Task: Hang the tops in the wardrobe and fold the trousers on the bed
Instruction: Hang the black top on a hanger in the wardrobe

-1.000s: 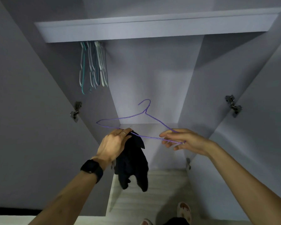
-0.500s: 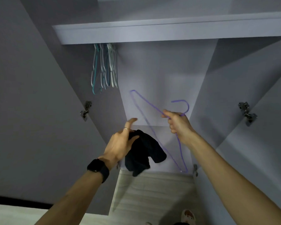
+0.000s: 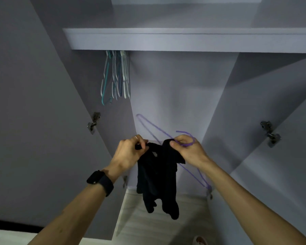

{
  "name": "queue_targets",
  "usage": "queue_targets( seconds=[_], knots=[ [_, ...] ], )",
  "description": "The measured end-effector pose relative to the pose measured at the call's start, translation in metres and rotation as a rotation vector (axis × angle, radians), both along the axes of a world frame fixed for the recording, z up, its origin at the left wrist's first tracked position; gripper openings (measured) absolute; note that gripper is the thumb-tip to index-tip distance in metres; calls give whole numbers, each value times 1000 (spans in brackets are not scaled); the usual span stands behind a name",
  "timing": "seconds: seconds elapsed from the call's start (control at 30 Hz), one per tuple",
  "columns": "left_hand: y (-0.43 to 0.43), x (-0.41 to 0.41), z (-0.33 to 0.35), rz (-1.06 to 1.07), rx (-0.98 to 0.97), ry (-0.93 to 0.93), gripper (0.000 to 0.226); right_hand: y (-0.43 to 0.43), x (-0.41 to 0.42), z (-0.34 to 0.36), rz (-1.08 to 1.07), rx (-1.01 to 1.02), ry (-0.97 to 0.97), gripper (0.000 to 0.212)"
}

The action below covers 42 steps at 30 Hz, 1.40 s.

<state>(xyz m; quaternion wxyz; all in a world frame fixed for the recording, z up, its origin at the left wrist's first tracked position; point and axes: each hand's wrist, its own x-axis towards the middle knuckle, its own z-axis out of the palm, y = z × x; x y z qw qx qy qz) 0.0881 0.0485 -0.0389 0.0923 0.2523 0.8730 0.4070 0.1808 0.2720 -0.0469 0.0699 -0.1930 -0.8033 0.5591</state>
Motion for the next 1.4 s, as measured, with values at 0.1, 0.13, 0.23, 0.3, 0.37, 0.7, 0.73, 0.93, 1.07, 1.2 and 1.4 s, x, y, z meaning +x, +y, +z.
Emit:
queue_targets(
  seconds=[0.1, 0.13, 0.23, 0.3, 0.37, 0.7, 0.73, 0.93, 1.07, 1.2, 1.4],
  knots=[
    [-29, -17, 0, 98, -115, -60, 18, 28, 2, 1, -166, -99, 121, 13],
    [-36, -21, 1, 90, -160, -115, 24, 35, 3, 2, -179, -123, 141, 14],
    [-42, -32, 0, -10, -371, -204, 39, 42, 5, -2, -149, -127, 118, 12],
    [-36, -35, -3, -80, -543, -219, 33, 37, 4, -6, -122, -119, 98, 14],
    [-26, -35, -5, -93, -566, -283, 28, 30, 1, -7, -141, -110, 109, 12],
    [-16, -50, -5, 27, -479, 63, 16, 59, 6, -14, -302, -14, 106, 10],
    [-14, -54, 4, 22, -444, 71, 13, 64, 8, -19, -329, -15, 92, 10],
    [23, -63, 79, -97, -293, -14, 19, 73, 16, -36, -465, -76, 58, 8],
    [61, -62, 121, -130, -277, 85, 19, 67, 19, 5, -654, -181, 266, 27],
    [84, -54, 146, -187, -290, 129, 14, 56, 17, 85, -673, -785, 503, 40],
    [87, -48, 169, -259, -248, 123, 7, 33, -17, 150, -490, -1036, 728, 31]
  ],
)
